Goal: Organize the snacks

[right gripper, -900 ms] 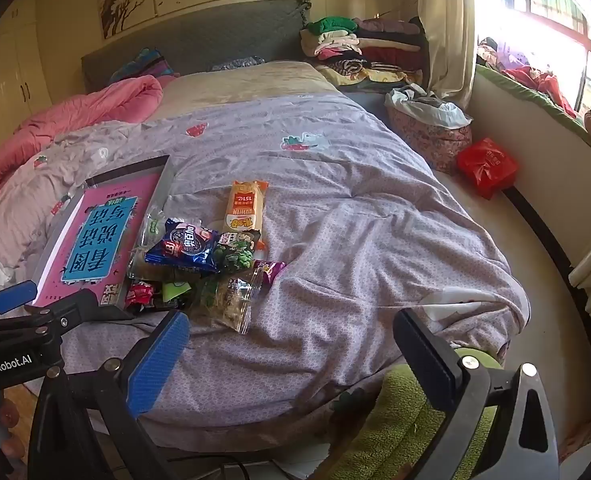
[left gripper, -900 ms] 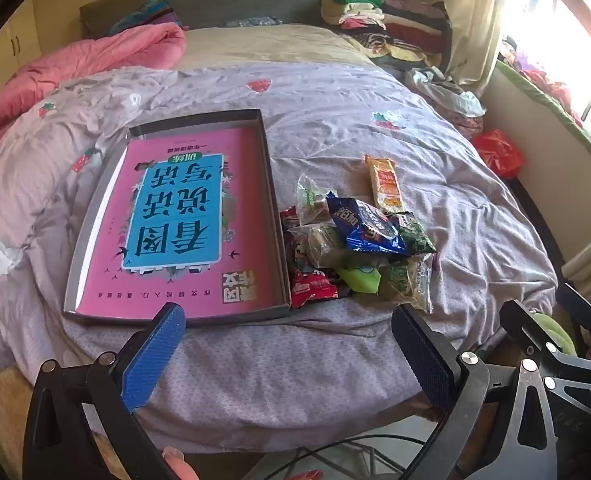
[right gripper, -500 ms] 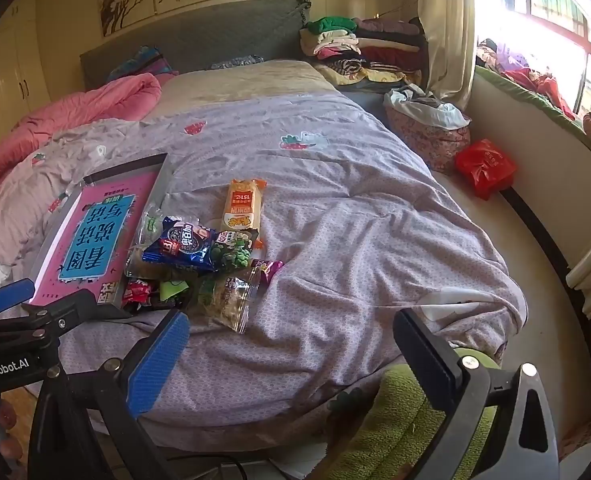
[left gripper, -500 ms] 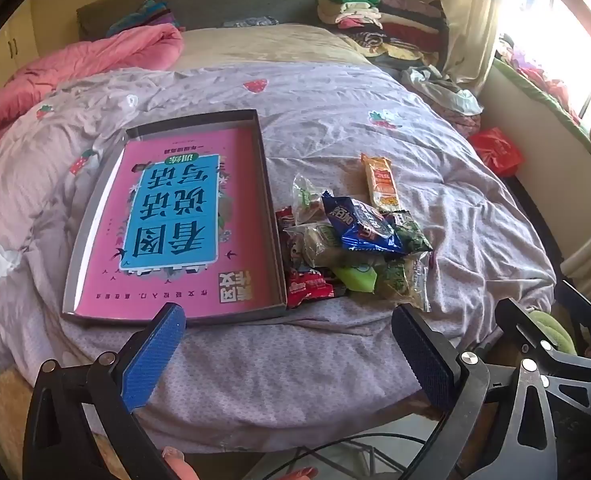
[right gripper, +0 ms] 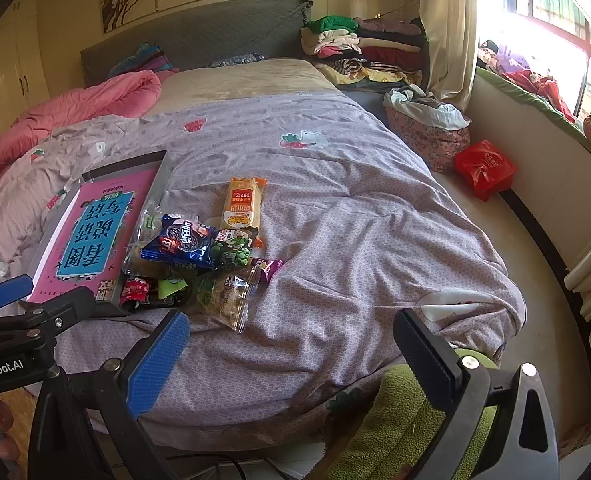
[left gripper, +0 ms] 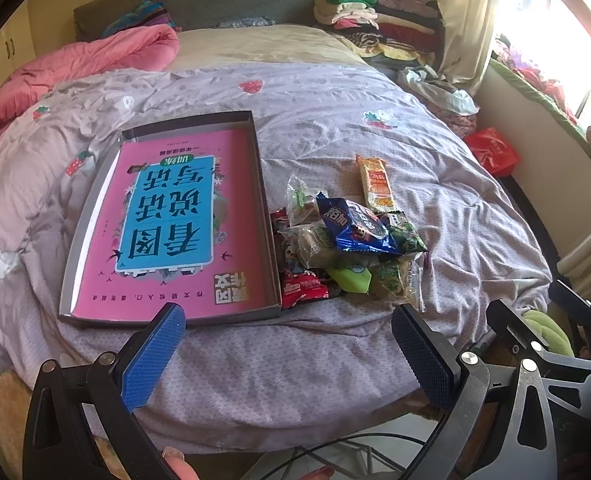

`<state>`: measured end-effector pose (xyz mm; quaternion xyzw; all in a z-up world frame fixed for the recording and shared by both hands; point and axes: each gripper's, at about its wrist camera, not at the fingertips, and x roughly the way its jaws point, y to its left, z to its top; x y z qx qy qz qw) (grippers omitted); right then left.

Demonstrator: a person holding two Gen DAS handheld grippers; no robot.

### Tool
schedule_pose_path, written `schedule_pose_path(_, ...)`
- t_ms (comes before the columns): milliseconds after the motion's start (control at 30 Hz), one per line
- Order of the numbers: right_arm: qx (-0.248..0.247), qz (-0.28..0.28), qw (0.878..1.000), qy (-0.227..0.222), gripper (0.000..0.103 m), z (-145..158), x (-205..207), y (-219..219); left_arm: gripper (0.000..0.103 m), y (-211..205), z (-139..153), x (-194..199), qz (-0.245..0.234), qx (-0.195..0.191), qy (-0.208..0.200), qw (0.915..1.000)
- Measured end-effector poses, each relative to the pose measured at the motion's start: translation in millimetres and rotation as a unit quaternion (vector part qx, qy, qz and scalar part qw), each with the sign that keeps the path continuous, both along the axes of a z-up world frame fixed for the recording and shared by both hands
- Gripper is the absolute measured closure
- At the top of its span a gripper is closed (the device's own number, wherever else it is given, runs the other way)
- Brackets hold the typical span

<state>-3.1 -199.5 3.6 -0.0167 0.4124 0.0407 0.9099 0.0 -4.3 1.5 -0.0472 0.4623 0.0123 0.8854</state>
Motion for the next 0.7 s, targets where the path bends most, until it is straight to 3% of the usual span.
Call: schedule_pose_path(700, -0.001, 0.0, 1.0, 0.002, 0.0, -3.0, 0.2, 1.1, 0.0, -0.1, -1.7, 1.4, 0.0, -0.001, 0.003, 1.0)
